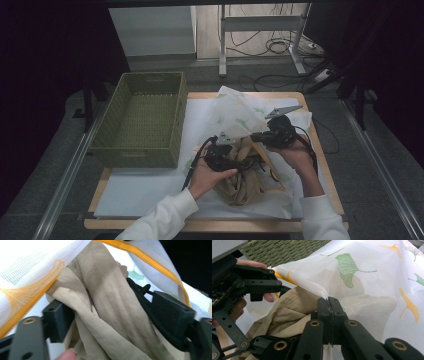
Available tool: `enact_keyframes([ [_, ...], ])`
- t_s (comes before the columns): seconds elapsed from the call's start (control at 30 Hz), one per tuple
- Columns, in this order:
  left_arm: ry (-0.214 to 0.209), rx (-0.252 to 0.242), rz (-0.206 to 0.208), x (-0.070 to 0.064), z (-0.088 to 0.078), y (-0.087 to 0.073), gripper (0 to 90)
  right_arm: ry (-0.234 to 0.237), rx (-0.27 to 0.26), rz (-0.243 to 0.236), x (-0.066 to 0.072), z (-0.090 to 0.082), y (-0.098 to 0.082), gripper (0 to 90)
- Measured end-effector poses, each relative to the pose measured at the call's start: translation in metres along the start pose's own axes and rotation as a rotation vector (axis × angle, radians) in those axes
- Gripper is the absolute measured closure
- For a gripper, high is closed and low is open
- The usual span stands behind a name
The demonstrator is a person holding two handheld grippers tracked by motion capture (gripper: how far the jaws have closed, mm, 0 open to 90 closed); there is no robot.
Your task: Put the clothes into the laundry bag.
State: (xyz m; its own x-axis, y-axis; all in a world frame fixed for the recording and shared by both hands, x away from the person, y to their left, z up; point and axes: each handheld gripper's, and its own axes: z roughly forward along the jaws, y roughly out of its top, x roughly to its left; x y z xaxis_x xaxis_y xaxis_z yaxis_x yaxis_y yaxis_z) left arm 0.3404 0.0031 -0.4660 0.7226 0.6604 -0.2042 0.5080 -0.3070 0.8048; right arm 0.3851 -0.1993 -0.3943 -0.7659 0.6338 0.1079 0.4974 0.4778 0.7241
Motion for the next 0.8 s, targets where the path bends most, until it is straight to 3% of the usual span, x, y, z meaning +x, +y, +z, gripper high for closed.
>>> enact_keyframes([
  [0.1,-0.042,0.045,-0.023,0.002,0.005,0.001,15.3,0.000,0.002,0.002,0.000,0.000,0.000,88.8],
  [0.17,-0.044,0.071,-0.032,0.001,0.008,0.001,14.3,0.000,0.002,0.001,0.000,0.000,0.000,88.8],
  [0.47,-0.017,0.058,-0.011,-0.006,0.000,0.002,15.2,-0.003,-0.001,0.001,-0.001,-0.001,-0.001,88.8],
  [0.53,-0.019,0.057,-0.011,-0.007,-0.001,0.001,15.1,-0.004,-0.001,0.002,-0.001,-0.001,-0.001,88.8],
  [0.6,-0.064,0.055,-0.016,-0.008,0.000,0.001,7.7,-0.005,0.000,0.001,-0.001,-0.001,-0.001,88.8],
  [0.67,-0.056,0.035,-0.010,-0.011,0.001,0.001,5.9,-0.005,0.000,0.000,-0.002,-0.001,0.000,88.8],
  [0.8,-0.046,0.043,0.005,-0.017,0.004,0.002,7.1,-0.008,0.000,0.002,-0.001,-0.001,-0.001,88.8],
])
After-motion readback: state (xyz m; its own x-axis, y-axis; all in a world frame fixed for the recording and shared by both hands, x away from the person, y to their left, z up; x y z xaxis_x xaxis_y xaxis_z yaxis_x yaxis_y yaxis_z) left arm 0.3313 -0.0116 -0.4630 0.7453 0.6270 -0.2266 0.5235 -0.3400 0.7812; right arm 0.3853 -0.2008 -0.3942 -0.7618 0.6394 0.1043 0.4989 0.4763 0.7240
